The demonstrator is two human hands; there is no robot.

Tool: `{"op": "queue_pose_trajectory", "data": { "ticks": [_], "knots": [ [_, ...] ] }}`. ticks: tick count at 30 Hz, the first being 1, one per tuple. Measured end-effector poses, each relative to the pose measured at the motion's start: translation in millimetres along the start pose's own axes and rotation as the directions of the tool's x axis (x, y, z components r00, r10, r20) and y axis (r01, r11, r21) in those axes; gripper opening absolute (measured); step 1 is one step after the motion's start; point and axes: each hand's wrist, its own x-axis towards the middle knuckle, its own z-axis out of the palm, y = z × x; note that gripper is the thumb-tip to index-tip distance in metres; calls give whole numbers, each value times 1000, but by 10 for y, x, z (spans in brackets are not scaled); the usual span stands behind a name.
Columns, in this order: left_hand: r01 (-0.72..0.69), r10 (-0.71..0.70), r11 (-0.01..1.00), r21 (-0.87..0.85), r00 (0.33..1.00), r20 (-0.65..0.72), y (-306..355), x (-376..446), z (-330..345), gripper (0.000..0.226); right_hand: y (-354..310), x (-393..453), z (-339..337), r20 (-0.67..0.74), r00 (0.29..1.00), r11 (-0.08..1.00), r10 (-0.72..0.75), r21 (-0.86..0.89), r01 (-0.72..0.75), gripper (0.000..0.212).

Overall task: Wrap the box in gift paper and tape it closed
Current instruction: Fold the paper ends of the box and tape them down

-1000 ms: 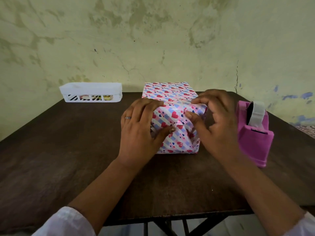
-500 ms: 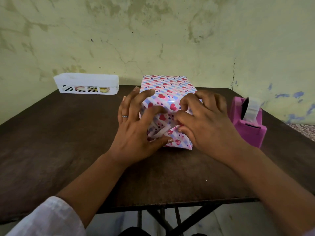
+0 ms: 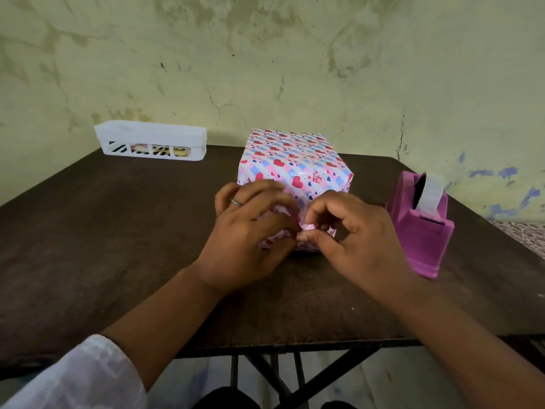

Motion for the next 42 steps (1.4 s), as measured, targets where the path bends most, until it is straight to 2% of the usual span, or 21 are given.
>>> {"op": "queue_pose_trajectory", "data": {
  "ticks": [4, 5, 7, 8, 9, 11, 13, 17, 20, 23, 25, 28, 31, 36, 40, 42],
  "knots": [
    [-1, 2, 999, -46, 1000, 17, 24, 1, -6, 15, -34, 45, -66, -92, 993, 971, 73, 235, -50, 14],
    [13, -11, 998, -68, 1000, 27, 36, 4, -8, 15, 2, 87, -99, -137, 987, 974, 84, 221, -52, 13],
    [48, -43, 995, -88, 998, 48, 80, 19, -6, 19, 108, 207, -147, -203, 976, 997, 73, 14, -71, 27],
    [69, -64, 994, -90, 996, 60, 102, 24, -6, 23, 183, 251, -151, -182, 981, 992, 71, -85, -88, 38],
    [97, -91, 991, -96, 994, 69, 121, 23, -10, 27, 260, 273, -135, -130, 985, 986, 110, -107, -124, 47],
    [127, -117, 986, -108, 989, 89, 146, 35, -22, 35, 340, 248, -87, -42, 969, 970, 242, 41, -241, 53],
    [73, -66, 995, -69, 993, 97, 135, 36, -15, 33, 401, 197, -28, -41, 959, 947, 280, 176, -269, 53],
    [30, -26, 999, -43, 997, 79, 121, 32, 13, 28, 464, 200, -39, -40, 961, 942, 273, 211, -259, 50],
    [30, -28, 999, -38, 998, 57, 136, 28, 9, 27, 514, 216, -117, 13, 973, 930, 230, 290, -223, 33],
    [27, -25, 999, -35, 998, 59, 147, 43, 4, 27, 538, 229, -201, 78, 977, 917, 200, 336, -215, 35],
    [26, -24, 999, -32, 998, 61, 152, 47, 0, 26, 549, 227, -221, 104, 969, 882, 226, 401, -249, 36],
    [19, -17, 999, -30, 998, 60, 156, 46, -5, 28, 589, 187, -236, 131, 951, 771, 281, 559, -305, 36],
    [17, -15, 999, -27, 998, 56, 157, 45, -3, 29, 590, 155, -257, 181, 939, 730, 293, 591, -342, 33],
    [46, -45, 999, -16, 998, 37, 159, 45, 19, 34, 593, 155, -200, 92, 947, 750, 309, 588, -302, 35],
    [79, -77, 996, -45, 996, 45, 191, 49, 16, 32, 573, 136, -151, 60, 944, 678, 325, 681, -277, 37],
    [88, -85, 993, -72, 995, 51, 203, 54, 5, 28, 539, 132, -144, 46, 947, 720, 317, 638, -272, 29]
  ]
}}
